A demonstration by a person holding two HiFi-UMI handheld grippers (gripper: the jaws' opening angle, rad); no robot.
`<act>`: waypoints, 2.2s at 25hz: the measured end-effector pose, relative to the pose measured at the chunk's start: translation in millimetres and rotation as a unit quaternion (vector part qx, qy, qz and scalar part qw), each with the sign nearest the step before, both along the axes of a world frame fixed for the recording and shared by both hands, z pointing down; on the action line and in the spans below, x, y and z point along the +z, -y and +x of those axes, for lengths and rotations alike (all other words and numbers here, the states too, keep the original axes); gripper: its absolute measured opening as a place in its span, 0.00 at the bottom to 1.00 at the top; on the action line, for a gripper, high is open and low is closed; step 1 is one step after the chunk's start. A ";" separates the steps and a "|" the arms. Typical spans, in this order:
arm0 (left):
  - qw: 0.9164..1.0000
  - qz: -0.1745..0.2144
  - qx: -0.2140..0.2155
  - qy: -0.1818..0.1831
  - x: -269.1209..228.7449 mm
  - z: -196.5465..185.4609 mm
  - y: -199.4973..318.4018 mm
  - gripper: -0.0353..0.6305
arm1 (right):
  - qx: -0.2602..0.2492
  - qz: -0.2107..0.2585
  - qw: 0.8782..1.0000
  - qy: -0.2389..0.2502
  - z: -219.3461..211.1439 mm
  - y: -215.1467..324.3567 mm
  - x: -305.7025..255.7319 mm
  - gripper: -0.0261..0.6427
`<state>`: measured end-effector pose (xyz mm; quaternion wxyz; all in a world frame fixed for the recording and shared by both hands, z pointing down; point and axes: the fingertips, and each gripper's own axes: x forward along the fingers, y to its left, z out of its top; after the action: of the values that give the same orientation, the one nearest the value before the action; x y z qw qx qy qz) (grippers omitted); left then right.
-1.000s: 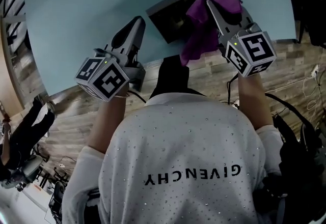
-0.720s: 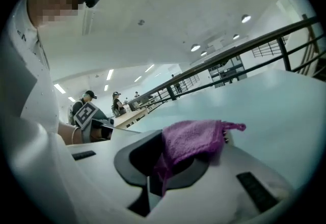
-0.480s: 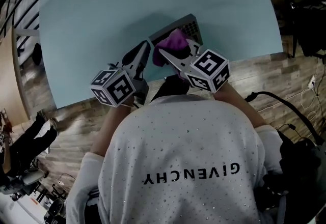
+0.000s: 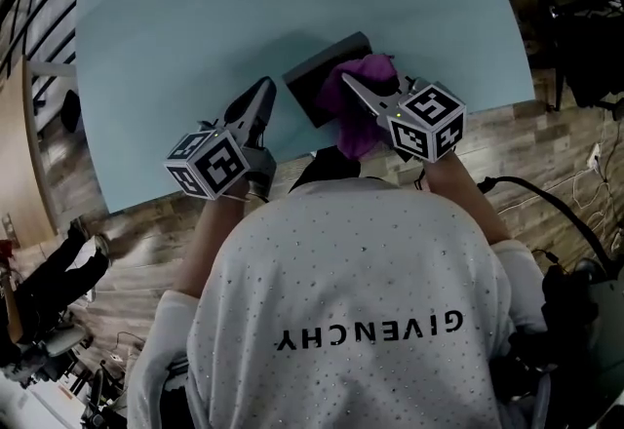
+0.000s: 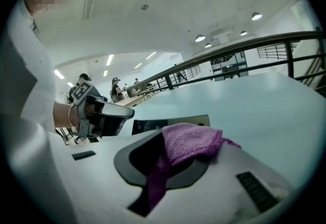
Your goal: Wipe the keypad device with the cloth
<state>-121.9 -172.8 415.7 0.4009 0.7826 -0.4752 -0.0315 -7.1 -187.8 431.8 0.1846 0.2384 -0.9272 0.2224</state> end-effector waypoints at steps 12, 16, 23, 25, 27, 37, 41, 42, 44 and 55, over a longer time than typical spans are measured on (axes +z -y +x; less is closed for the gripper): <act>1.000 0.018 -0.017 0.011 5.0 -10.5 -15.1 0.05 | 0.087 0.016 0.996 -0.003 54.2 21.4 6.9 0.07; 0.999 0.025 -0.022 0.009 1.9 -14.5 -22.1 0.05 | 0.138 -0.016 0.990 0.035 57.7 25.9 -3.0 0.07; 0.999 0.034 -0.023 0.003 -7.2 -2.8 -29.9 0.05 | 0.032 -0.072 0.991 0.108 -25.5 -23.3 -17.5 0.07; 0.999 0.040 -0.021 0.001 -12.2 -1.0 -25.1 0.05 | 0.001 -0.085 0.992 0.096 -43.0 -34.4 -8.9 0.07; 0.999 0.045 -0.017 -0.001 -15.4 0.1 -20.6 0.05 | -0.024 -0.097 0.991 0.087 -53.8 -41.6 -2.1 0.07; 0.999 0.036 -0.004 0.002 -10.3 7.0 -21.4 0.05 | 0.093 -0.093 0.989 0.075 21.1 -7.1 14.6 0.07; 1.000 0.031 0.000 0.001 -3.5 4.7 -19.0 0.05 | 0.148 -0.088 0.981 0.086 46.8 10.2 19.6 0.07; 1.000 0.031 0.001 0.001 -2.6 4.4 -19.7 0.05 | 0.161 -0.087 0.979 0.086 52.9 13.1 20.6 0.07; 1.000 0.030 0.004 0.001 -1.2 7.3 -21.6 0.05 | 0.188 -0.086 0.975 0.086 68.8 18.3 22.2 0.07; 1.000 0.019 -0.010 0.008 0.0 5.9 -30.4 0.05 | 0.139 -0.098 0.968 0.187 27.8 -9.9 -15.3 0.07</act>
<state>-116.1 -142.5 415.7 0.3818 0.7857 -0.4852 -0.0379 20.7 -177.9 416.5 -0.0024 0.3004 -0.8766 0.3759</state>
